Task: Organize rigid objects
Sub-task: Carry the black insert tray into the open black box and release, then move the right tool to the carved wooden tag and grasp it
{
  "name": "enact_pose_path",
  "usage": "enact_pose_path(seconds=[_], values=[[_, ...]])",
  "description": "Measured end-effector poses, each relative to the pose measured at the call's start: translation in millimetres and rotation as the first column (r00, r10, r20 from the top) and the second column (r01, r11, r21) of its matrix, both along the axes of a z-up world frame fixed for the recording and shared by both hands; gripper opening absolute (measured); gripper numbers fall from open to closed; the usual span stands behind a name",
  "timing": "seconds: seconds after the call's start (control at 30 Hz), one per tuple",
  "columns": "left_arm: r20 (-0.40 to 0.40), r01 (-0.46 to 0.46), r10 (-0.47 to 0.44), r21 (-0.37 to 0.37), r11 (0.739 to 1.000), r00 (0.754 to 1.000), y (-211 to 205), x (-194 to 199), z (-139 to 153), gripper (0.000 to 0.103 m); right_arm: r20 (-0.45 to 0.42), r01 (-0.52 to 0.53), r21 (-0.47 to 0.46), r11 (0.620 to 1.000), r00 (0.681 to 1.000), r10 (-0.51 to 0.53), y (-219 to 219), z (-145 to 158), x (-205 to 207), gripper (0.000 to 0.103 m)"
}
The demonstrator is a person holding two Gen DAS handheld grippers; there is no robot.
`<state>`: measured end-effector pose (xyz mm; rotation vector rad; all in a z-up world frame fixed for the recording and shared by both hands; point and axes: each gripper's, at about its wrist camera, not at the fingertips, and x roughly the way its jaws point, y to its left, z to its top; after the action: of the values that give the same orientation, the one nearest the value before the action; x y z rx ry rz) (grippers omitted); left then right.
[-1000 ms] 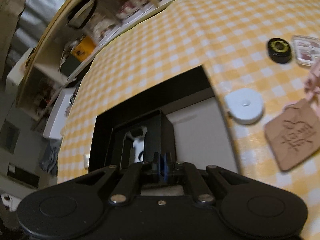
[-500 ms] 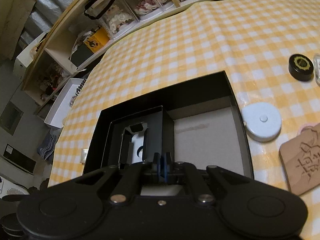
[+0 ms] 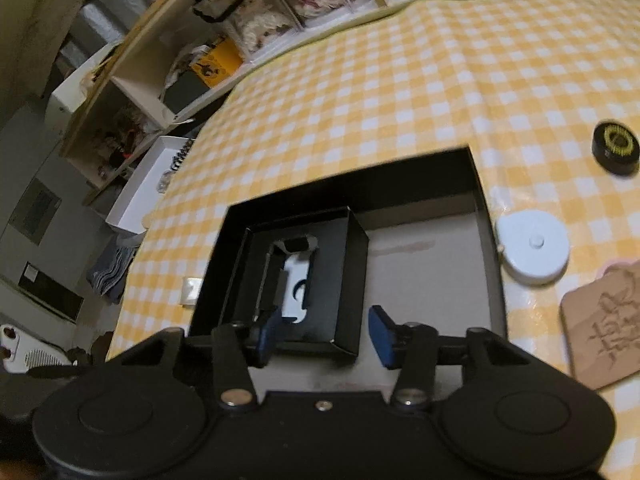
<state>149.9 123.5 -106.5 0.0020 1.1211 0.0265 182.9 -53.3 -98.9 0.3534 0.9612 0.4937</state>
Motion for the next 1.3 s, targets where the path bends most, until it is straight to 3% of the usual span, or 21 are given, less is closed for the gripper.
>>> enact_pose_path(seconds=[0.17, 0.27, 0.5, 0.73, 0.97, 1.17, 1.3], values=[[0.000, -0.001, 0.001, -0.001, 1.000, 1.000, 0, 0, 0, 0.006, 0.074, -0.044, 0.012, 0.999, 0.996, 0.043, -18, 34, -6, 0.068], [0.000, 0.000, 0.000, 0.000, 1.000, 1.000, 0, 0, 0, 0.006, 0.148, -0.043, 0.001, 0.999, 0.988, 0.042, -33, 60, -12, 0.082], [-0.003, 0.002, -0.002, -0.001, 1.000, 1.000, 2, -1, -2, 0.006, 0.317, -0.002, -0.052, 0.999, 0.948, 0.018, -74, 108, -23, 0.102], [-0.008, 0.003, -0.003, 0.000, 1.000, 1.000, 2, -1, -3, 0.006, 0.422, 0.112, -0.133, 0.985, 0.906, -0.046, -113, 126, -27, 0.103], [-0.010, 0.006, -0.006, 0.001, 1.000, 1.000, 2, -2, -2, 0.006, 0.372, 0.194, -0.190, 0.962, 0.921, -0.112, -157, 105, -22, 0.103], [-0.011, 0.005, -0.005, 0.002, 1.000, 1.000, 1, -2, -2, 0.006, 0.230, 0.229, -0.191, 0.955, 0.956, -0.183, -178, 81, -10, 0.103], [-0.010, 0.003, -0.003, 0.010, 1.000, 1.000, 2, -2, -2, 0.006, 0.112, 0.183, -0.161, 0.970, 0.980, -0.166, -176, 56, -5, 0.103]])
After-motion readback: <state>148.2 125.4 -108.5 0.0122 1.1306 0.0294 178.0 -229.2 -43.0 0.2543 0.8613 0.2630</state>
